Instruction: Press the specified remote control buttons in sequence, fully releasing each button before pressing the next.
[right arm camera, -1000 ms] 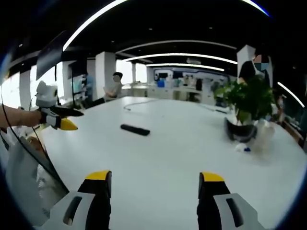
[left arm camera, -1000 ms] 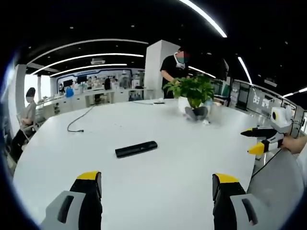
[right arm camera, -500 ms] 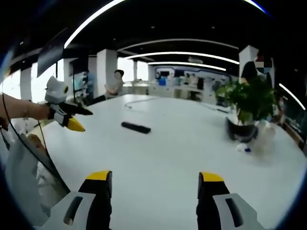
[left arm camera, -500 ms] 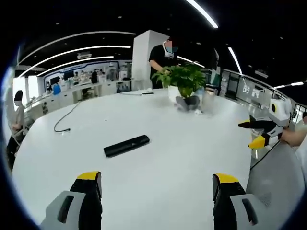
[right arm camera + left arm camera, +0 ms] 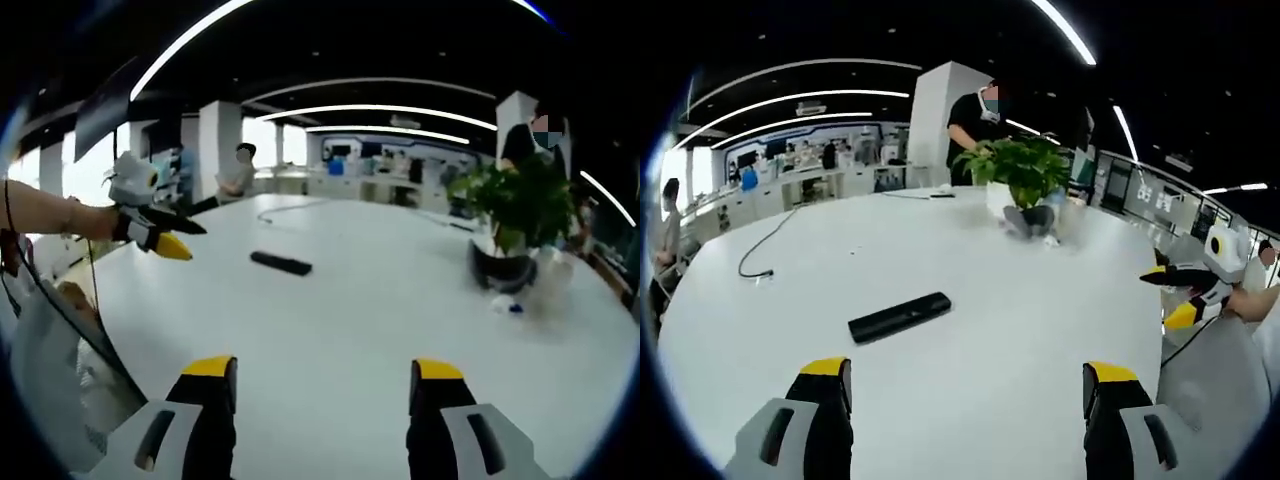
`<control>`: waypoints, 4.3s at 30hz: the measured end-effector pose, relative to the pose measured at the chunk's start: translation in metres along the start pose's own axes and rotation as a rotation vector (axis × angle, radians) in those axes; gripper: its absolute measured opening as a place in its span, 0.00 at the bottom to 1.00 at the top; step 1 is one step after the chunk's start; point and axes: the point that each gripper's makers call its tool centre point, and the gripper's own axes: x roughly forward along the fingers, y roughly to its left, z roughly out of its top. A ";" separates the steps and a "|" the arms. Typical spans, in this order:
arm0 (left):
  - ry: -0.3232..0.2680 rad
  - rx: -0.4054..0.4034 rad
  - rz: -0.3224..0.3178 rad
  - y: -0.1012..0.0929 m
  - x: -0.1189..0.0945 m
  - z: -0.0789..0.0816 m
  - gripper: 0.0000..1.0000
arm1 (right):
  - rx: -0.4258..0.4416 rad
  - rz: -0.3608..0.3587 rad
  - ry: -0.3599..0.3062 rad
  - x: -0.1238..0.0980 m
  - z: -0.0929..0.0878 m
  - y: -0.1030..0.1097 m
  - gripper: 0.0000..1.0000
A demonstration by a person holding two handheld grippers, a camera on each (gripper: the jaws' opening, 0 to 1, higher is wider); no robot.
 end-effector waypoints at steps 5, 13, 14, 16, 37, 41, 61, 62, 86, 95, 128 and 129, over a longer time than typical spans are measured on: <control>0.005 -0.015 -0.010 0.002 0.006 0.000 0.99 | -0.003 0.002 0.006 0.000 -0.001 0.001 0.68; 0.032 0.003 -0.014 0.004 0.015 -0.004 0.99 | 0.016 -0.009 -0.003 -0.001 0.000 -0.002 0.67; 0.032 0.003 -0.012 0.005 0.016 -0.003 1.00 | 0.016 -0.008 -0.003 -0.001 0.000 -0.002 0.67; 0.033 0.007 -0.012 0.005 0.017 -0.002 0.99 | 0.016 -0.005 -0.006 -0.001 0.000 -0.001 0.68; 0.120 0.128 -0.024 0.018 0.035 -0.003 0.99 | 0.012 0.002 -0.003 0.000 0.000 0.000 0.66; 0.142 0.140 -0.026 0.021 0.036 -0.007 0.99 | 0.010 0.005 -0.002 0.000 0.000 0.001 0.65; 0.216 0.325 -0.099 0.025 0.059 0.006 0.96 | 0.015 0.003 0.006 -0.001 -0.002 -0.001 0.63; 0.220 0.332 -0.095 0.026 0.060 0.006 0.96 | 0.017 0.002 0.006 -0.001 -0.002 -0.001 0.63; 0.297 0.295 -0.129 0.054 0.083 0.011 0.94 | 0.005 0.015 0.029 0.002 -0.005 0.003 0.63; 0.336 0.346 -0.139 0.062 0.090 0.011 0.91 | 0.005 0.019 0.044 0.003 -0.008 0.003 0.62; 0.398 0.384 -0.195 0.077 0.120 0.016 0.89 | -0.011 0.046 0.108 0.007 -0.020 0.008 0.59; 0.396 0.383 -0.194 0.078 0.122 0.018 0.89 | -0.011 0.045 0.110 0.007 -0.020 0.008 0.59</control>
